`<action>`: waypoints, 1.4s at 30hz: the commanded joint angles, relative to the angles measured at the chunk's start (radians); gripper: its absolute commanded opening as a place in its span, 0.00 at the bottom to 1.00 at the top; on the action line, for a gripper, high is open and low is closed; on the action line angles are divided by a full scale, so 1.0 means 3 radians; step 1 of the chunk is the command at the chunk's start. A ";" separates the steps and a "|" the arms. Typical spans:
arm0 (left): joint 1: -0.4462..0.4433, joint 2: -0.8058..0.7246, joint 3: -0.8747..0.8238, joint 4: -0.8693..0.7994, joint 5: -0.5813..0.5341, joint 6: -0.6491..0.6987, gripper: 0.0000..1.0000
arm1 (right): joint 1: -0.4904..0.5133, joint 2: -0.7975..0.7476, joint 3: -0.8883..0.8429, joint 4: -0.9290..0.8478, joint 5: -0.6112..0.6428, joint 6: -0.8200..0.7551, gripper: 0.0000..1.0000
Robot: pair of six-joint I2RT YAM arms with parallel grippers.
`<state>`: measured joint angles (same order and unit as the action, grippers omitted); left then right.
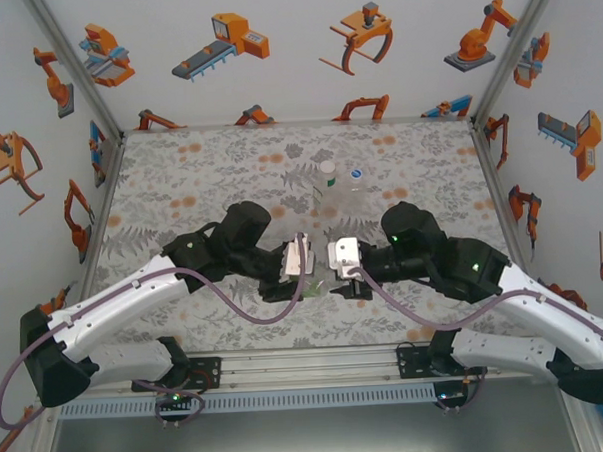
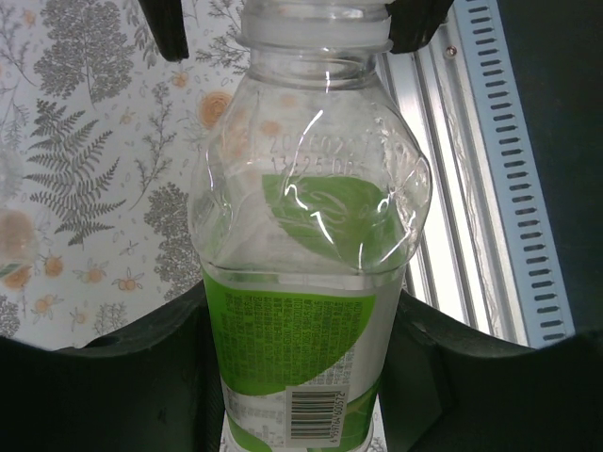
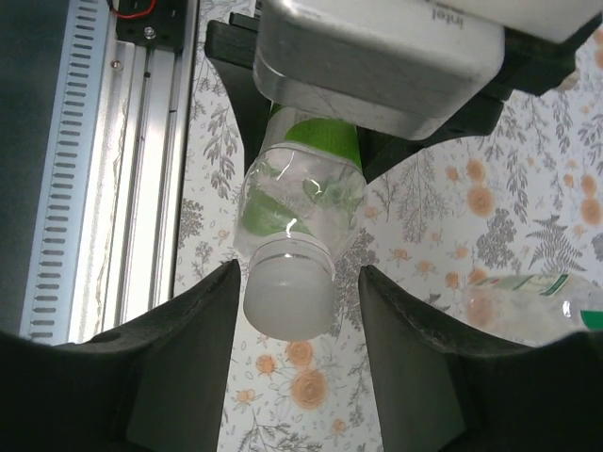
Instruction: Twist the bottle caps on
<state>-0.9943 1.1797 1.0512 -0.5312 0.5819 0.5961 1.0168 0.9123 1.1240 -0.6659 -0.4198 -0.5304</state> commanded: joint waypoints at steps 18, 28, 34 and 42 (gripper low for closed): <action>-0.0007 -0.0009 0.0030 -0.0087 0.0086 -0.0032 0.00 | 0.0010 -0.0098 -0.0017 0.0008 -0.0160 -0.0079 0.37; -0.0004 -0.0163 -0.0123 0.0243 -0.0155 -0.0074 0.00 | 0.0008 -0.0096 -0.0129 0.0480 0.0685 0.2037 0.05; -0.0004 -0.0242 -0.0239 0.0597 -0.0416 -0.0069 0.00 | 0.0011 -0.0180 -0.0354 0.0635 0.1494 0.4418 0.00; -0.0004 -0.0251 -0.0344 0.0893 -0.0646 -0.0044 0.00 | 0.0008 -0.0255 -0.0559 0.0533 0.1874 0.6093 0.00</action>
<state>-0.9985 1.1294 0.9421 -0.3874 0.4252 0.5911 1.0107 0.8322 0.9615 -0.4992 0.1097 1.0763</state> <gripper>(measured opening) 0.515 0.020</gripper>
